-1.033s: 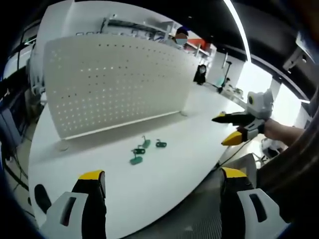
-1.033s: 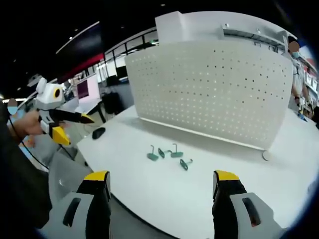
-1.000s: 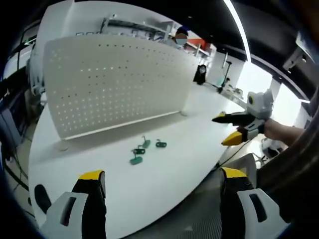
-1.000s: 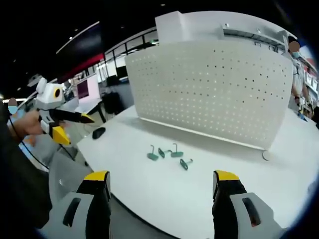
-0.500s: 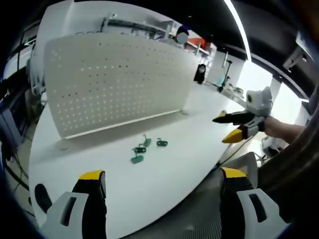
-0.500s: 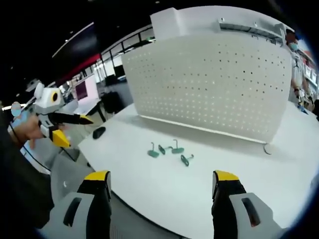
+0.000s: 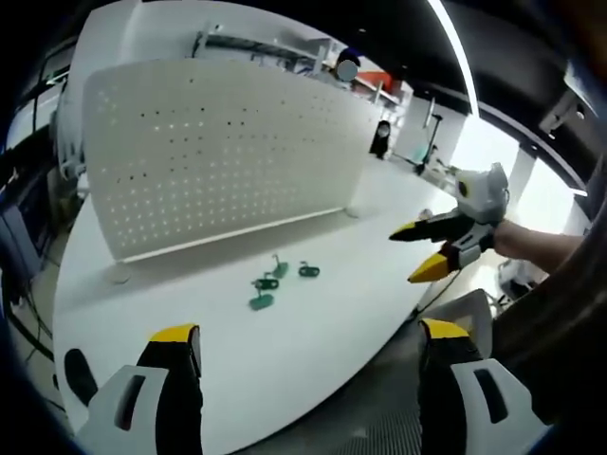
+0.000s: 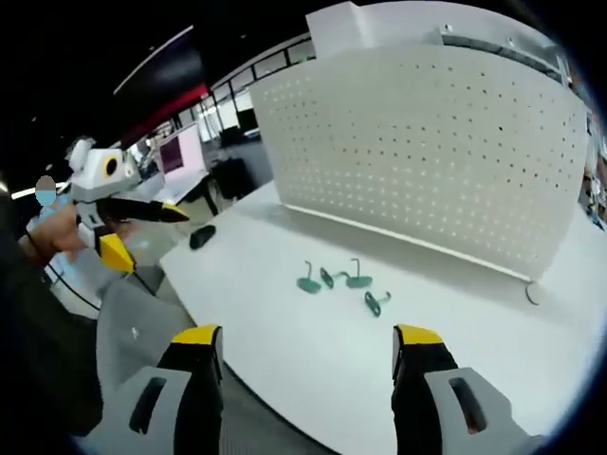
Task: Insert the hook assembly into the mounting plate slot until the hook locks in place.
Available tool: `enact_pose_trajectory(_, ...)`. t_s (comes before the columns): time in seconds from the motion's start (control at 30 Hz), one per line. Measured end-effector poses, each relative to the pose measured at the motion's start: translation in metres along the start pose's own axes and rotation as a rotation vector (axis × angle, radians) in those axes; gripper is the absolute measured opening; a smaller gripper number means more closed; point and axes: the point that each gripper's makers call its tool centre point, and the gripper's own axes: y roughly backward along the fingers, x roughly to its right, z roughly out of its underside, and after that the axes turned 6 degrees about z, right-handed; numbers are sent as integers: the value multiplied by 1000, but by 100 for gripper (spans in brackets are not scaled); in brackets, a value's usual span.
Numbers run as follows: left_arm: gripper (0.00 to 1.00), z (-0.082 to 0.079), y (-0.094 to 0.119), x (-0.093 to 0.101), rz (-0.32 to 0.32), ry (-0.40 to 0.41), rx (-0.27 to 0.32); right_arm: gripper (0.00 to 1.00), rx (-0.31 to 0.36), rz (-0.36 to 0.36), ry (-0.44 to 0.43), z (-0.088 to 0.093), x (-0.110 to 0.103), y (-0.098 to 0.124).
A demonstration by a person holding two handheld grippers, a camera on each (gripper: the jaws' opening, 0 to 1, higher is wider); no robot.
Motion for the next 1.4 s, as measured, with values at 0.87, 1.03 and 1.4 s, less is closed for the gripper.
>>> enact_pose_trajectory(0.87,96,13,5,-15,-46,46,-27,61,-54,-241,155,-32,-51,-101)
enact_pose_trajectory(1.03,96,14,4,-16,-49,49,-29,61,-67,-266,118,-31,-54,-114)
enact_pose_trajectory(1.4,96,19,7,-20,-64,62,-40,58,-121,-293,132,-21,-51,-143)
